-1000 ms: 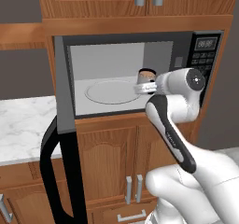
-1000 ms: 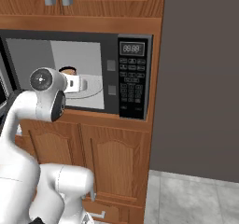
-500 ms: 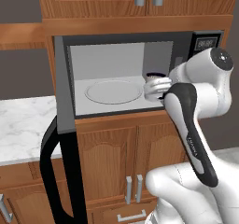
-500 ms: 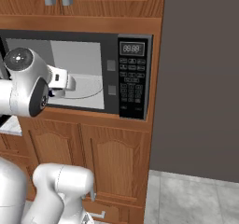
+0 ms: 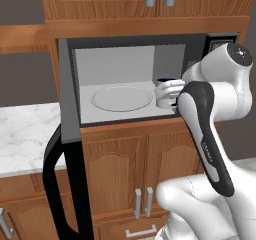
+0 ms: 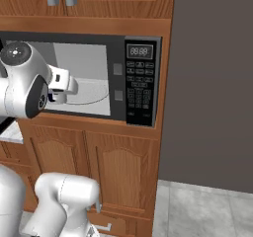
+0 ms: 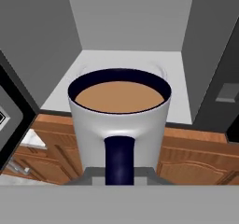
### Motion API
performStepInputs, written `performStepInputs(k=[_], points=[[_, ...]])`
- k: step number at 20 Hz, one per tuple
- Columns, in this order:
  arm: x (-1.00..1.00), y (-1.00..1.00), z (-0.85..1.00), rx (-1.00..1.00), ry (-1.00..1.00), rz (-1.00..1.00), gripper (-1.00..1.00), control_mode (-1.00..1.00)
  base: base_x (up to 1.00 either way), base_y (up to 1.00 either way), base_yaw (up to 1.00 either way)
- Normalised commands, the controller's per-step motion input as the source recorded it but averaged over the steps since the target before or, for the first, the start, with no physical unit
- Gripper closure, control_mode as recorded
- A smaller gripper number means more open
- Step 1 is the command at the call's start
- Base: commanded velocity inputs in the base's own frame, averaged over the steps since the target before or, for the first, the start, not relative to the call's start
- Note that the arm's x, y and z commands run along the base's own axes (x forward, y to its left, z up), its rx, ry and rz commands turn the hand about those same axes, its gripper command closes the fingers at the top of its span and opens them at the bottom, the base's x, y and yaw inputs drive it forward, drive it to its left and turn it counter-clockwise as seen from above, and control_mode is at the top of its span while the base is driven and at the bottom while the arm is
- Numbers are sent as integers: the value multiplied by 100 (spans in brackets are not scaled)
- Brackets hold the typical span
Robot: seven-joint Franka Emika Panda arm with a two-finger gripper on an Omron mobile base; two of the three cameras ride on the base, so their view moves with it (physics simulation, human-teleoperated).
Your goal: Pick the cup of tea, navigate to the dining table, and place it on the saucer.
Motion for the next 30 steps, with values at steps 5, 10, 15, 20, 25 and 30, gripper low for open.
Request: performStepInputs(k=[5, 10, 15, 20, 25, 30], points=[[-16, 0, -1, 0, 0, 0, 100, -100, 0, 0, 0], [0, 0, 0, 0, 0, 0, 100, 100, -92, 0, 0], [0, 0, 0, 0, 0, 0, 100, 100, -100, -12, 20], [0, 0, 0, 0, 0, 0, 100, 100, -96, -40, 72], [0, 0, 0, 0, 0, 0, 100, 100, -62, -33, 98], [0, 0, 0, 0, 0, 0, 100, 100, -28, -9, 100]])
